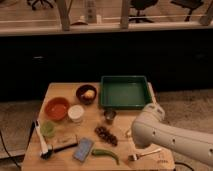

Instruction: Place fork in metal cup

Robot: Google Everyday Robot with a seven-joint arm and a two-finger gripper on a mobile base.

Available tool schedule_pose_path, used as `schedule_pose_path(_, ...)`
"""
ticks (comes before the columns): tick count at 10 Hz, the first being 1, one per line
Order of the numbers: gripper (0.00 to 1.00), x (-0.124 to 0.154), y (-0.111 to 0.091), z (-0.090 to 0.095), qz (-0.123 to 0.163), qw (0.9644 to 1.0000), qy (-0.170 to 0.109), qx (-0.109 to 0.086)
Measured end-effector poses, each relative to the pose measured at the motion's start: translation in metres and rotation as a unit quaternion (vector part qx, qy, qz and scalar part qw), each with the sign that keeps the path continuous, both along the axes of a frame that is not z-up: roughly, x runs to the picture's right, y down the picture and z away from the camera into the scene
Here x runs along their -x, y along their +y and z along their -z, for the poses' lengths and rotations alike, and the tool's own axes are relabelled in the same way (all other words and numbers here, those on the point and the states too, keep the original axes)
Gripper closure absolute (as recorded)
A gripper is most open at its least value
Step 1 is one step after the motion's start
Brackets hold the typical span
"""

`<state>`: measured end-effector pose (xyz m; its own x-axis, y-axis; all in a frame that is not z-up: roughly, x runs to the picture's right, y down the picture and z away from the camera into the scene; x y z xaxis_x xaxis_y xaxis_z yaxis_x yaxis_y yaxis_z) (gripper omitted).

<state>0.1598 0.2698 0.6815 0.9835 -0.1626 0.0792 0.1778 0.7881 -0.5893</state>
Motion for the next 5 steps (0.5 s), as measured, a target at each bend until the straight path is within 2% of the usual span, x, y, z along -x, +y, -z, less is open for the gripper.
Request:
schedule_pose_path(1, 0.79, -0.005, 0.004, -0.001, -0.007, 0.9999, 0.011, 0.002)
schedule_pose_path(5, 0.39, -0.019, 0.019, -0.005, -0.015, 0.9997, 0.018, 0.008)
